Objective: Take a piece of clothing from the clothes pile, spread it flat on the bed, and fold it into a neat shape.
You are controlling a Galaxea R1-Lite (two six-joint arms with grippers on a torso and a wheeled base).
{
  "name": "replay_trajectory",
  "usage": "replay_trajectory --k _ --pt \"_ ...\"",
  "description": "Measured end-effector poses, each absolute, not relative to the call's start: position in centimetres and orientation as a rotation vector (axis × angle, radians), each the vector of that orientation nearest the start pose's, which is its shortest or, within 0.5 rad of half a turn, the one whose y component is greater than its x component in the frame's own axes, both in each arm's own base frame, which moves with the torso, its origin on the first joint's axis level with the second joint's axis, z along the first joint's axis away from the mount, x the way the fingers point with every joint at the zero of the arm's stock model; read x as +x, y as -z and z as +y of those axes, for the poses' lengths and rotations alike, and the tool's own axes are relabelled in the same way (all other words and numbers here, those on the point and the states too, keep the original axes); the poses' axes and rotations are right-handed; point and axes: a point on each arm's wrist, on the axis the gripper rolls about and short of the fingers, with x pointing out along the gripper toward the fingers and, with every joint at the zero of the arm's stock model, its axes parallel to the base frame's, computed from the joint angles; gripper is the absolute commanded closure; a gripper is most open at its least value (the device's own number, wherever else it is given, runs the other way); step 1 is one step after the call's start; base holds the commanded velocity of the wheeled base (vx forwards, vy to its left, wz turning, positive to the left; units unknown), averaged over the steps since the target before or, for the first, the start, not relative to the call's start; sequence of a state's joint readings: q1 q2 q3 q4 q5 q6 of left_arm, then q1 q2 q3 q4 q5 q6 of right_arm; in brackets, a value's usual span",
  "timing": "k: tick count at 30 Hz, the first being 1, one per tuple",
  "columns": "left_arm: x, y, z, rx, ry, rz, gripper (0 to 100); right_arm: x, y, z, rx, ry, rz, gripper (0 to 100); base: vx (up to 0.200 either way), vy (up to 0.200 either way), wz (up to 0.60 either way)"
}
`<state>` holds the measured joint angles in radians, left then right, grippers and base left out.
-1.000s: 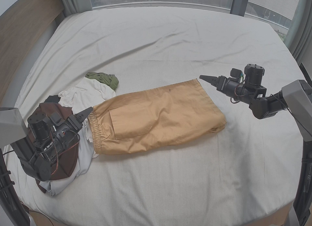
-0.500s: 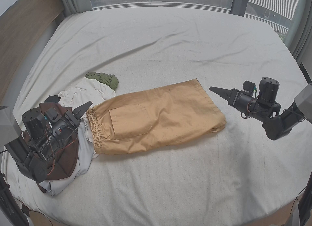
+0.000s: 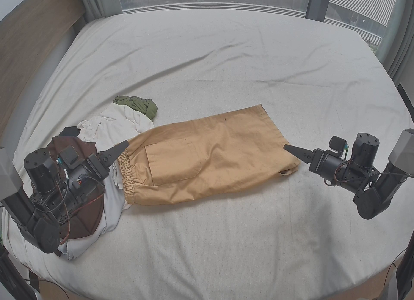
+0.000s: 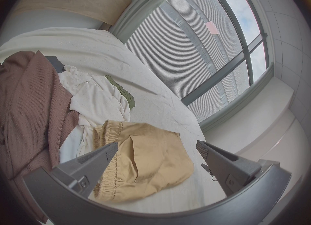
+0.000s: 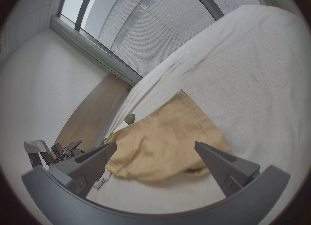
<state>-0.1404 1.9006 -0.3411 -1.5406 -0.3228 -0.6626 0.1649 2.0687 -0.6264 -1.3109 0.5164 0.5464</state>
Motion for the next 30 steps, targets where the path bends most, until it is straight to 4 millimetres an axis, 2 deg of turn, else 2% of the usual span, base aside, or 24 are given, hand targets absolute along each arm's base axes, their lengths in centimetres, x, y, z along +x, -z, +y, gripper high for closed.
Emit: replay_trajectory --k 15,30 --pt "26.6 -9.6 -5.4 -0.625 0.459 0.231 0 32.5 -7.3 6.7 0.565 -0.592 0.451 0 0.0 0.0 0.0" --pt "26.9 -8.8 -5.5 -0.602 0.448 0.253 0 33.1 -5.9 6.8 0.573 -0.578 0.488 0 0.0 0.0 0.0"
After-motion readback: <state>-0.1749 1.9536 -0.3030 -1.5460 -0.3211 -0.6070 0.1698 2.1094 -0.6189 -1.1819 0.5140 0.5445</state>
